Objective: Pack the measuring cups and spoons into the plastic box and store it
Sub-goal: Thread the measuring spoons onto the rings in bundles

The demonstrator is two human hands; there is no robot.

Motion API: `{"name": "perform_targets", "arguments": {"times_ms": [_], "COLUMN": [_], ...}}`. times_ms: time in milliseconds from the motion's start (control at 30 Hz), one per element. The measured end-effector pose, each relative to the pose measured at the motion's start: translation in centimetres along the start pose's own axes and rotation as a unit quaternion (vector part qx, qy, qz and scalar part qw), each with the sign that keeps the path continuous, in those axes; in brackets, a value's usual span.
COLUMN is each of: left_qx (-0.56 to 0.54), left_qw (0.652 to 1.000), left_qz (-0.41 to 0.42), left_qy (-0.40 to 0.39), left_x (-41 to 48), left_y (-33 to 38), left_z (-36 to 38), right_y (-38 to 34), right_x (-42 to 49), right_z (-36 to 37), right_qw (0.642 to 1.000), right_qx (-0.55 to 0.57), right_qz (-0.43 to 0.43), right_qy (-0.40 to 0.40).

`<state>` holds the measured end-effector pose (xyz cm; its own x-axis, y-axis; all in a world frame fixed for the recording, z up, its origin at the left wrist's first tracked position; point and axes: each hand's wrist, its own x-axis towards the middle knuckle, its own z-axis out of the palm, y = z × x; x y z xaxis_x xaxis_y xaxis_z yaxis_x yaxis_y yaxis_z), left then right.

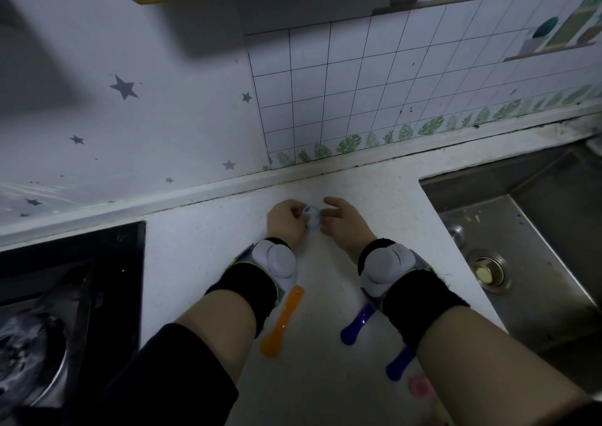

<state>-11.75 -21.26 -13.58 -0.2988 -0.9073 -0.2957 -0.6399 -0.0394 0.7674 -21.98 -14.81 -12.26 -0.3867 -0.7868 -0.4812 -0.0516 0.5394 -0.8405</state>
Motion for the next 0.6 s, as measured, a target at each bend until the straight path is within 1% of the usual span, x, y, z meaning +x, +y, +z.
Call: {"name": "perform_targets", "arguments": {"times_ms": [100,200,300,433,600], "left_qx": [-0.053,-0.115,-0.150,-0.137,-0.120], "left_qw": [0.999,0.993,0.988,0.989,0.986], "left_qz": [-0.011,0.003,0.029,0.047,0.092], "left_qy": [0.007,0.007,0.005,-0.024,-0.076], "left_x": [-0.7,-1.3,-2.4,-3.2,-6.4], "left_y": [0.1,0.7,1.6,2.4,3.4], "left_z": [-0.5,-1.4,-2.8,-4.2,-6.4], "right_y": [0.0,-0.8,-2.2,-3.8,-4.6], "right_x": [-0.7,-1.5,-3.6,-6.0,-9.8], "right_z": [-0.1,-0.4,-0.7,-1.2,-1.5], "right_qw": [0.999,0.994,0.990,0.975,0.957], "right_qx": [-0.030,-0.042,-0.049,-0.109,-0.153], "right_qz": [-0.012,-0.041,-0.096,-0.175,-0.231], "right_qy": [0.038,0.088,0.095,0.080,0.089]}}
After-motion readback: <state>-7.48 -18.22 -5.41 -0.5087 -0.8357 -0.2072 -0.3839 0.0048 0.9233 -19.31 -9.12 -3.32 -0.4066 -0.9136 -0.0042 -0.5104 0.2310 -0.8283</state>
